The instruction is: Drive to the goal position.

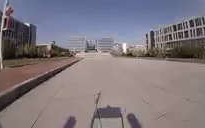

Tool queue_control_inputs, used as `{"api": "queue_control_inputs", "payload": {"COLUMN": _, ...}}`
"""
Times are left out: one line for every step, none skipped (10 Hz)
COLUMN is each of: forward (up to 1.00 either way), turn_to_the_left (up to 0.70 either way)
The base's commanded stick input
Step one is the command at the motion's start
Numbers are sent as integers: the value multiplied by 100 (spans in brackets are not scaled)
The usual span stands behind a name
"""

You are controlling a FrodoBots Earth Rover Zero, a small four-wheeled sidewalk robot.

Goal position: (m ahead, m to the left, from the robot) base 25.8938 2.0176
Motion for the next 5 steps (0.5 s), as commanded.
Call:
{"api": "queue_control_inputs", "payload": {"forward": 70, "turn_to_the_left": 0}}
{"api": "queue_control_inputs", "payload": {"forward": 70, "turn_to_the_left": 0}}
{"api": "queue_control_inputs", "payload": {"forward": 70, "turn_to_the_left": 0}}
{"api": "queue_control_inputs", "payload": {"forward": 70, "turn_to_the_left": 0}}
{"api": "queue_control_inputs", "payload": {"forward": 70, "turn_to_the_left": 0}}
